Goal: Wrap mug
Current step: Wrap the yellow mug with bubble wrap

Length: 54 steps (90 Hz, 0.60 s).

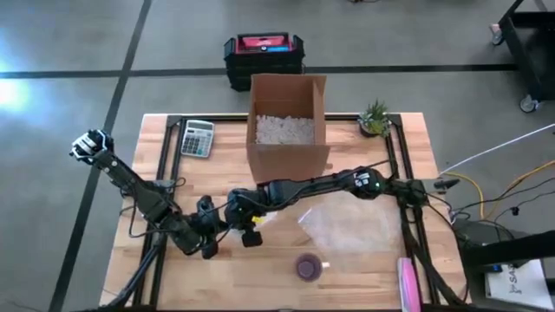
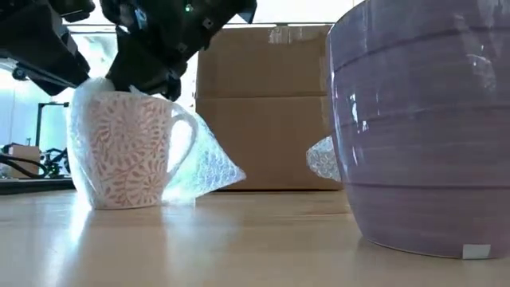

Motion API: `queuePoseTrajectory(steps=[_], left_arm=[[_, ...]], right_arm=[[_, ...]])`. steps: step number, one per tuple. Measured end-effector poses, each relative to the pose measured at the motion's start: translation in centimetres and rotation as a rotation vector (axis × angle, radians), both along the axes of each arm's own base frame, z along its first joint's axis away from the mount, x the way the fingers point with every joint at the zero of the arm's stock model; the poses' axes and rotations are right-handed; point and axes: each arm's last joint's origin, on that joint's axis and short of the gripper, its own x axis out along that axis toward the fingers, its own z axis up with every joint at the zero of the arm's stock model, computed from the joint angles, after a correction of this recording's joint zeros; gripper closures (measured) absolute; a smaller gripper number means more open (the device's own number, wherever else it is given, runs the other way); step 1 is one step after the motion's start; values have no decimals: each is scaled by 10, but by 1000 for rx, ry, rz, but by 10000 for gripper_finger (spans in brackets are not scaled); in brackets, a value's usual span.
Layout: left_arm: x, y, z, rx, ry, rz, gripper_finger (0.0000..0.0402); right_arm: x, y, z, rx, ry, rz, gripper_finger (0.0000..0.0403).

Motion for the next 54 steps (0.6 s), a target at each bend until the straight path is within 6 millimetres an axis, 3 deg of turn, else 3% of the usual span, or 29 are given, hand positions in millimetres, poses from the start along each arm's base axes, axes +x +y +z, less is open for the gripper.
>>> queuePoseTrajectory(steps=[28,54], left_arm=[[1,-1,3,-29,-12,-8,402],[2,-5,6,-117,-8,-69,402]], right_arm=[[2,0,-19,-6,34,0,403],[3,-2,-19,-4,14,-4,403]])
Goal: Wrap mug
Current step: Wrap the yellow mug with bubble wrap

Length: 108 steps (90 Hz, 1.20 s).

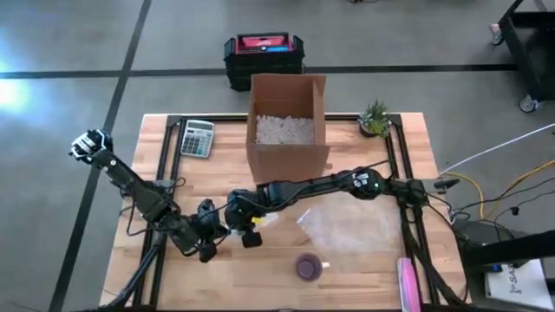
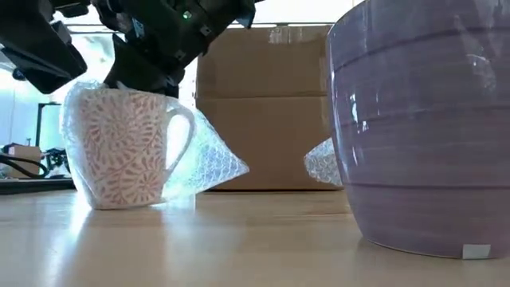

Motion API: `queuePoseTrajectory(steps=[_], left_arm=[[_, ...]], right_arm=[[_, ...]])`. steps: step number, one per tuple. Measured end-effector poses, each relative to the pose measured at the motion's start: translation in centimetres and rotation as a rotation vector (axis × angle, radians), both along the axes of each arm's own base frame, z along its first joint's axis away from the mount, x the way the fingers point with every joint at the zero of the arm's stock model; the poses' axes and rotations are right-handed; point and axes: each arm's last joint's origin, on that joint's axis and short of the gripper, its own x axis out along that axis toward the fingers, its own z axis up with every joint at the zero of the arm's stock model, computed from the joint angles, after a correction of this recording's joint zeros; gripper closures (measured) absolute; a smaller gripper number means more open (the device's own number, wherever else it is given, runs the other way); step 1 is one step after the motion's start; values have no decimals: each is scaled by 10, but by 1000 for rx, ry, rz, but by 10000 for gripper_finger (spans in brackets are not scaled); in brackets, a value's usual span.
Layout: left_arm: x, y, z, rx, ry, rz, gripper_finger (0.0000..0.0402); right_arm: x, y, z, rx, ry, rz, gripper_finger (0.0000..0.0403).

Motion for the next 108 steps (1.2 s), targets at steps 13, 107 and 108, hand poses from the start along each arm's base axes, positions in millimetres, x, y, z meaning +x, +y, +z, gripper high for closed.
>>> queuePoseTrajectory(steps=[13,107,108], left_arm=[[6,3,-12,57,12,28,402],[15,7,-21,71,25,62,402],[15,7,-21,71,25,62,402]], right_arm=[[1,0,-1,0,-10,-1,403],[-16,6,53,11,-25,-1,403],[-16,7,52,12,-29,-1,403]])
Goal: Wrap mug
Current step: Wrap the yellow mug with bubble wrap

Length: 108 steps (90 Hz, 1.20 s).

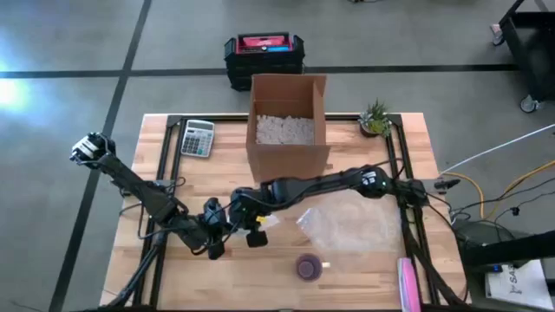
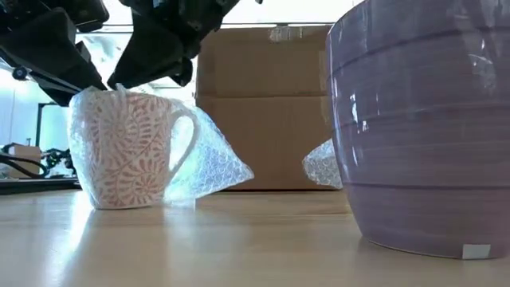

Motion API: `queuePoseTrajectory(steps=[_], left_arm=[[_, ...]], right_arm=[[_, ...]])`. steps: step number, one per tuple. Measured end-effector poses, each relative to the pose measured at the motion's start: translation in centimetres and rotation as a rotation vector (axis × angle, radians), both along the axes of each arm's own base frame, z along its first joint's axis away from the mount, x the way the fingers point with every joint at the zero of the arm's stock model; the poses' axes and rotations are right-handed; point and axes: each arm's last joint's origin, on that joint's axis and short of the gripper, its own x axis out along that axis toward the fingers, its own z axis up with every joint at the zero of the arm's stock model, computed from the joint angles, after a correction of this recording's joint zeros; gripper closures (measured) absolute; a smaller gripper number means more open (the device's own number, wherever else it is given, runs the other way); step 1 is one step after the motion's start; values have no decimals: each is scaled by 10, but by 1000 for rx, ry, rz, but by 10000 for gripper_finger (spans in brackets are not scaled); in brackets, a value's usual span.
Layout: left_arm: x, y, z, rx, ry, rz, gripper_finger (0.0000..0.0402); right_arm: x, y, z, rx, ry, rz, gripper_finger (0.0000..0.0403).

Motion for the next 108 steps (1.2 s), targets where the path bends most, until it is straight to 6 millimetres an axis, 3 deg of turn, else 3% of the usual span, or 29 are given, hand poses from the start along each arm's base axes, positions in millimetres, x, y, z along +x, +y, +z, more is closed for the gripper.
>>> queuePoseTrajectory(steps=[29,38,50,62,74,87,96,108], left_arm=[[-2,1,3,-1,1,-28,402],[-3,2,12,3,3,-36,402],[-5,3,40,1,-7,-38,402],[-13,6,48,24,68,-27,402],[-19,9,27,25,132,37,402],[-12,10,4,7,73,51,402],[-10,11,-1,2,62,59,402],[-9,11,0,1,58,60,402]], right_arm=[[1,0,-21,14,6,-10,403],[0,0,-27,3,21,-9,403],[-2,-2,-34,-1,49,-11,403],[-3,-4,-38,-2,58,-15,403],[-3,-5,-38,-2,56,-15,403],[-3,-5,-38,-2,58,-13,403],[-3,-6,-38,-1,65,-14,403],[-5,-8,-24,-15,84,-7,403]])
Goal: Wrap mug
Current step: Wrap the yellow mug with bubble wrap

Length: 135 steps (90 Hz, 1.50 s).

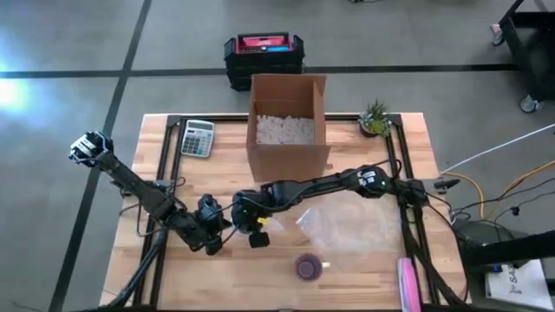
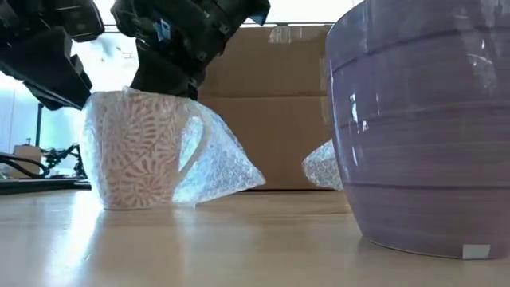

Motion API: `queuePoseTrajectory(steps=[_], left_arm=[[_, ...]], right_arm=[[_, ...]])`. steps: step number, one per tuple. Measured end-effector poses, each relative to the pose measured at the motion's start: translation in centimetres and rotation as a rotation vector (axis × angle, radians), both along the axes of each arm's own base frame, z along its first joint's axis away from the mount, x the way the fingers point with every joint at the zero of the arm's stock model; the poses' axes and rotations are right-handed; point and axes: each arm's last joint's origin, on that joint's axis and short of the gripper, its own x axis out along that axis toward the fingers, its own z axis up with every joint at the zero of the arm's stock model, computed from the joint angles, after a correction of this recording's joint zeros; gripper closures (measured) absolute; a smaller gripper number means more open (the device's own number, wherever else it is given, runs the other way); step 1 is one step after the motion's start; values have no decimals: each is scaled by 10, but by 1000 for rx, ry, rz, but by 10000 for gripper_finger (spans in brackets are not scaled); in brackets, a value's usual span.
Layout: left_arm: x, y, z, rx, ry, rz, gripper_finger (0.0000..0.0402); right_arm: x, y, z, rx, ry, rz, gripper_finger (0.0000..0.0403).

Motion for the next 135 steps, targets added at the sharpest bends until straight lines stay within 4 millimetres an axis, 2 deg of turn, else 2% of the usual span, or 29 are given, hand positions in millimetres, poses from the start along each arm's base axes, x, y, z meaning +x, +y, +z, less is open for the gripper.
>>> queuePoseTrajectory(steps=[15,25,34,49,63,75,86,96,120,135], left_arm=[[1,-1,4,5,-5,-22,402],[2,-2,7,9,-13,-32,402],[2,-2,7,11,-10,-33,402],[2,-2,7,12,-9,-34,402],[1,-1,8,8,-12,-34,402],[4,-5,19,-28,-24,-54,402],[6,-8,30,-65,-12,-87,402],[7,-10,31,-92,-11,-115,402],[17,-8,12,-8,8,-65,402],[23,-10,10,25,-19,-72,402]], right_arm=[[-2,-5,33,-14,-48,3,403],[2,-8,41,-35,-105,-18,403],[5,-8,34,-65,-105,-39,403],[6,-6,3,-71,-8,-30,403],[9,-4,-13,-74,13,-26,403],[11,-4,-23,-76,30,-25,403],[12,-4,-23,-74,15,-27,403],[13,-5,-23,-73,10,-30,403],[13,-5,-21,-68,1,-37,403],[9,-6,-6,-68,-8,-37,403]])
